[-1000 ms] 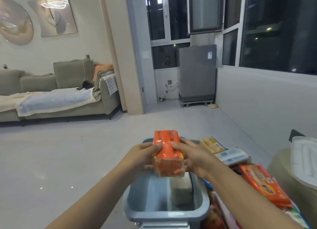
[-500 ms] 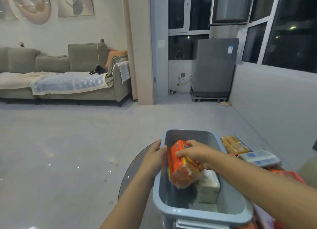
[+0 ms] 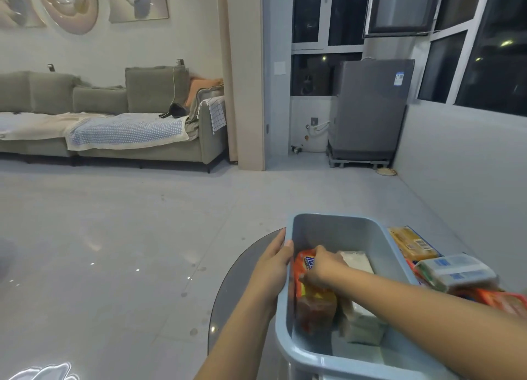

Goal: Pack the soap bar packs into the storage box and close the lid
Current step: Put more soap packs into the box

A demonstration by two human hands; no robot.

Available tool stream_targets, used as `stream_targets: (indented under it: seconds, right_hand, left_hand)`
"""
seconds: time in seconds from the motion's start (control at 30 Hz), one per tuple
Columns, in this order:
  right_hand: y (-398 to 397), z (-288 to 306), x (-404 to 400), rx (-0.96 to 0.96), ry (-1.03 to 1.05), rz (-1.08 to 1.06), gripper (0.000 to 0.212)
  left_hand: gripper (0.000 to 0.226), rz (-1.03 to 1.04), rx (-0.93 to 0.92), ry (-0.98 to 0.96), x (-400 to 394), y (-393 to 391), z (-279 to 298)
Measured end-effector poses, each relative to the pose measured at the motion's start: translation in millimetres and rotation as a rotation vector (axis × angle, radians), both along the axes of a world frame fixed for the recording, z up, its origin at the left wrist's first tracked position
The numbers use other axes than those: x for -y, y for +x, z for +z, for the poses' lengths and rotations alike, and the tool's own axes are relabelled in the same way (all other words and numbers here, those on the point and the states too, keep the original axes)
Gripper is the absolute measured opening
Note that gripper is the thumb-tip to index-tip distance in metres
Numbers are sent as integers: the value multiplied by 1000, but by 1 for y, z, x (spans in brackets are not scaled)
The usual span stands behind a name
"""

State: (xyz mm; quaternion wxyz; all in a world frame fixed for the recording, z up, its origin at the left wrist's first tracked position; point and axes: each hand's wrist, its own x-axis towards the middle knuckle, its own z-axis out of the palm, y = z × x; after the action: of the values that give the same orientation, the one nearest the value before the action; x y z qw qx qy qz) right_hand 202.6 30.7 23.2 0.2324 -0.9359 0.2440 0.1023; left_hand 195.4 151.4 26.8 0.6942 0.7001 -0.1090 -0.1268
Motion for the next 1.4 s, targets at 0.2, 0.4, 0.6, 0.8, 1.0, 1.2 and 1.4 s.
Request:
stream_targets:
  seconds: [0.2,0.4,0.6,0.8,1.0,1.2,1.4]
  right_hand:
    - [0,1,13,45,-25,50,70]
    - [4,-2,15,111,20,-37,61]
    - [6,-5,16,146,34,-66,54]
    - [-5,12,25,114,238,67,55]
    - [-36,30,37,328,519,47,53]
    - [-89,52,59,561,520,163,28]
    - [-141,61,95,717,413,148,14]
  left_hand:
    - [41,-21,-8,-2,-1,-4,1]
    - [38,-20,-43,-44,-1,-4,1]
    - [42,-7,-71,-24,-1,-3,4]
    - [40,45,-50,24,-2,-8,11]
    - [33,150,70,147,-1,-19,19]
    - [44,161,287,421,8,-34,32]
    - [41,92,407,431,39,-58,46]
